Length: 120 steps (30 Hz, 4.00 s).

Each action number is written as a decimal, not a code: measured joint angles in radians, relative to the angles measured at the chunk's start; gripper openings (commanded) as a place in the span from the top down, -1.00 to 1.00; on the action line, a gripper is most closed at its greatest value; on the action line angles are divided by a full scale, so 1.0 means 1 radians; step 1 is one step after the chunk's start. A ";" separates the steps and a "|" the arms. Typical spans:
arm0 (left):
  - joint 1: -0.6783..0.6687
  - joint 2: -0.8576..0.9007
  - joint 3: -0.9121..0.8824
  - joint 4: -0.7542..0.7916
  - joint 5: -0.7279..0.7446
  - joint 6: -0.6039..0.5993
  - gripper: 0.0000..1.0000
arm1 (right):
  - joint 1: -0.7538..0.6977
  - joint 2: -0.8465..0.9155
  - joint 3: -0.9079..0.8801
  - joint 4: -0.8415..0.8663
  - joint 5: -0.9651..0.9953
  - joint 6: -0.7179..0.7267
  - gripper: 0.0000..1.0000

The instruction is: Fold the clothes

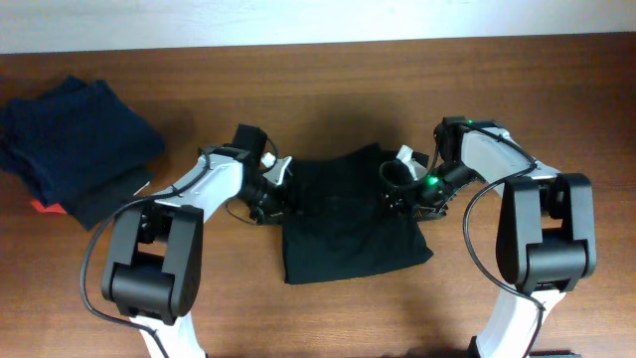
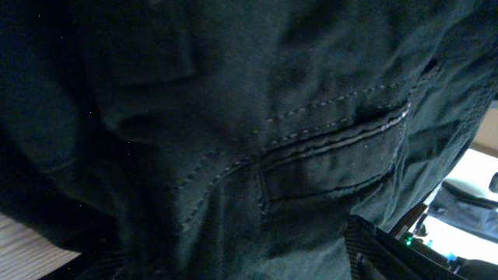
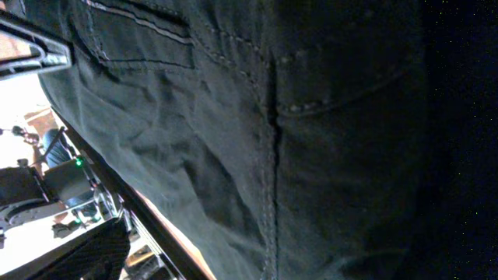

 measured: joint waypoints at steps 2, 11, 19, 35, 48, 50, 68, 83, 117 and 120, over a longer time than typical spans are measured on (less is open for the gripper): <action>0.031 0.000 0.000 -0.025 0.000 0.000 -0.73 | 0.000 0.000 0.000 0.000 0.002 0.000 -0.99; 0.100 -0.017 0.008 -0.093 -0.038 0.003 -0.98 | -0.039 0.000 0.000 0.008 0.108 0.080 -0.98; 0.022 -0.042 -0.014 0.076 -0.116 -0.004 -0.93 | -0.039 0.000 0.000 0.011 0.111 0.083 -0.99; 0.211 -0.149 0.529 -0.171 -0.381 0.027 0.99 | -0.323 0.000 0.037 -0.136 0.227 0.135 -0.97; 0.716 -0.164 0.732 -0.157 -0.593 0.047 0.99 | -0.323 0.000 0.037 -0.135 0.227 0.136 -0.97; 0.761 -0.163 0.732 -0.209 -0.589 0.048 0.89 | -0.323 0.000 0.037 -0.135 0.227 0.136 -0.97; 0.634 -0.153 0.738 -0.323 -0.228 0.011 -0.98 | -0.309 0.000 0.038 -0.130 0.305 0.224 -0.97; 0.203 -0.154 0.657 -0.855 -0.623 -0.008 -0.98 | -0.190 -0.453 0.126 -0.184 0.489 0.380 -0.97; 0.185 -1.327 -0.360 -0.273 -0.679 -0.039 -0.99 | -0.116 -1.636 -0.599 0.388 0.594 0.386 -0.97; 0.185 -1.326 -0.362 -0.274 -0.679 -0.039 -0.98 | -0.051 -1.887 -0.873 0.651 0.598 0.381 -0.97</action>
